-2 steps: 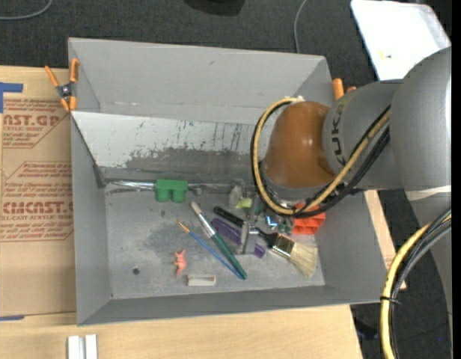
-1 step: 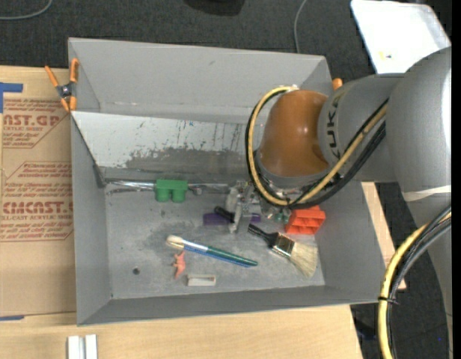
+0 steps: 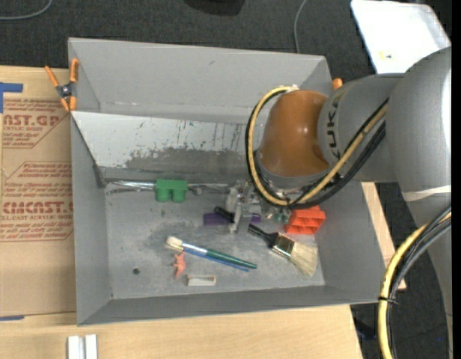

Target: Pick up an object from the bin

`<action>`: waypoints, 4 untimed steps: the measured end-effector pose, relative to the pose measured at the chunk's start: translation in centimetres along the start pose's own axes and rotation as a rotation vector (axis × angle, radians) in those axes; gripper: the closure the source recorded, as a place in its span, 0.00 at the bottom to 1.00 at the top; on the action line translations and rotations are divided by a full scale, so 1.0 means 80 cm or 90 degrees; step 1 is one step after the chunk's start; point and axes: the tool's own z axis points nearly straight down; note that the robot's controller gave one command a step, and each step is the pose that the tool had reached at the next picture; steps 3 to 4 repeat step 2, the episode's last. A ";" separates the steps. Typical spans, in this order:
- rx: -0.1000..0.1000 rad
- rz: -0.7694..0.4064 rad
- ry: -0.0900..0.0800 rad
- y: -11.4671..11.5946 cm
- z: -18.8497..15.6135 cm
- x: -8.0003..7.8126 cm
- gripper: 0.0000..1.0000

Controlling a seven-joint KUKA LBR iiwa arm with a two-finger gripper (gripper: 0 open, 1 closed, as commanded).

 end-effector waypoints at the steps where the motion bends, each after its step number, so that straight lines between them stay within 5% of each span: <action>1: 0.000 0.029 0.000 0.013 -0.006 0.004 1.00; 4: -0.001 0.078 0.000 0.016 -0.008 0.005 1.00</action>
Offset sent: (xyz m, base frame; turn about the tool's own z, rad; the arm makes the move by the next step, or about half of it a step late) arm -0.0052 0.0059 0.0078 0.1986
